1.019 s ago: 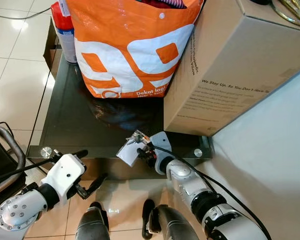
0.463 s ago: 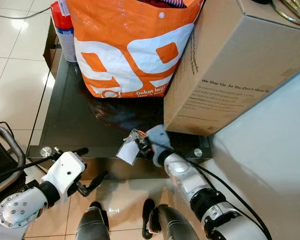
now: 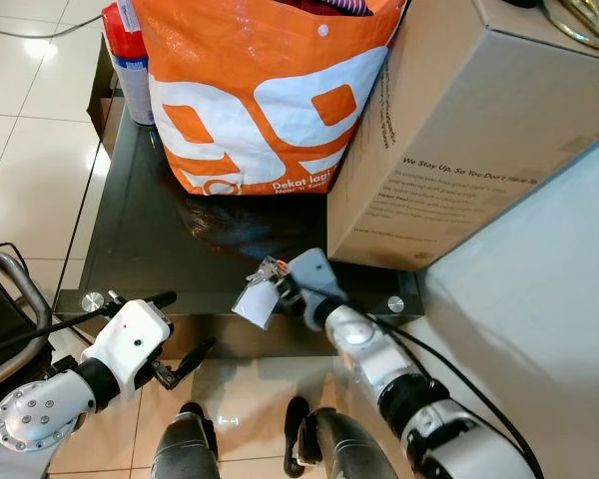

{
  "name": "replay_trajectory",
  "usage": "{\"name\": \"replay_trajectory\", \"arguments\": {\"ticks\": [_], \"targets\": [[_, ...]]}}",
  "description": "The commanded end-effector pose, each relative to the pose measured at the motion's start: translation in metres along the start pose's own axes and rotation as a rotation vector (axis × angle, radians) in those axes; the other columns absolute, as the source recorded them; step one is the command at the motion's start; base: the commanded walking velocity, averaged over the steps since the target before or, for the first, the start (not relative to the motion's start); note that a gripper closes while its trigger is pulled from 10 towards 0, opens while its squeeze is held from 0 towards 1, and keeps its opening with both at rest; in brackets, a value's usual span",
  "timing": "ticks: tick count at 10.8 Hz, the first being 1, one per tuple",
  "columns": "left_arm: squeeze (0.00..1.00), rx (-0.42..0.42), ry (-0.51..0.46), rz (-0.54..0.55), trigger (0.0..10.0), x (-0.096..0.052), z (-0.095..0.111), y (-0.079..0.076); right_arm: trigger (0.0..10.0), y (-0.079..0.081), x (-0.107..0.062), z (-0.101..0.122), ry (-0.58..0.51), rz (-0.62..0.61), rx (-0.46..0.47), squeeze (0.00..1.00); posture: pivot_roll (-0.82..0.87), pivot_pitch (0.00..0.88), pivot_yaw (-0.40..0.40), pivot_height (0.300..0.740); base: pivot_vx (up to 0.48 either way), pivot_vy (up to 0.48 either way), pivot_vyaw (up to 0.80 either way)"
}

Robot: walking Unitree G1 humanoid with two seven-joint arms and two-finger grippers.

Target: Hang keys on a hook

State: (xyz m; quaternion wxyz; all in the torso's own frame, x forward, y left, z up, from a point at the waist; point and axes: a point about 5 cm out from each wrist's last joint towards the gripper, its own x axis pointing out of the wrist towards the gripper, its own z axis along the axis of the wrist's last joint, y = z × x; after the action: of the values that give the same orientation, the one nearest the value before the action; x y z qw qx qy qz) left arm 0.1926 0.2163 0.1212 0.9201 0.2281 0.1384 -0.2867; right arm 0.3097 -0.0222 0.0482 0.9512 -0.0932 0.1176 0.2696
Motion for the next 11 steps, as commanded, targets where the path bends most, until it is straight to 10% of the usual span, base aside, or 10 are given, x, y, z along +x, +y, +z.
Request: {"name": "replay_trajectory", "arguments": {"ticks": [1,6,7,9,11], "targets": [[0.29,-0.002,0.017,-0.024,10.0,0.000,-0.003,-0.004,10.0,0.004,0.002,-0.001,0.022,-0.013,0.025,0.00,0.17,0.293,-0.194,0.740,0.000,0.000,0.00],[0.29,0.000,0.018,-0.031,10.0,-0.001,-0.002,-0.005,9.8,0.017,0.007,0.005,0.015,0.037,0.039,0.00,0.17,0.305,-0.189,0.740,0.000,0.000,0.00],[0.29,0.001,0.019,-0.033,10.0,-0.002,-0.002,-0.005,5.3,0.019,0.008,0.006,0.015,0.036,0.041,0.00,0.17,0.313,-0.188,0.740,0.000,0.000,0.00],[0.28,0.004,0.026,-0.038,10.0,-0.005,-0.002,-0.005,1.3,0.021,0.010,0.008,0.017,0.029,0.052,0.00,0.18,0.324,-0.187,0.740,0.000,0.000,0.00],[0.28,0.006,0.030,-0.038,10.0,-0.007,-0.003,-0.005,0.0,0.022,0.010,0.007,0.021,0.035,0.050,0.00,0.18,0.323,-0.187,0.740,0.000,0.000,0.00]]}}
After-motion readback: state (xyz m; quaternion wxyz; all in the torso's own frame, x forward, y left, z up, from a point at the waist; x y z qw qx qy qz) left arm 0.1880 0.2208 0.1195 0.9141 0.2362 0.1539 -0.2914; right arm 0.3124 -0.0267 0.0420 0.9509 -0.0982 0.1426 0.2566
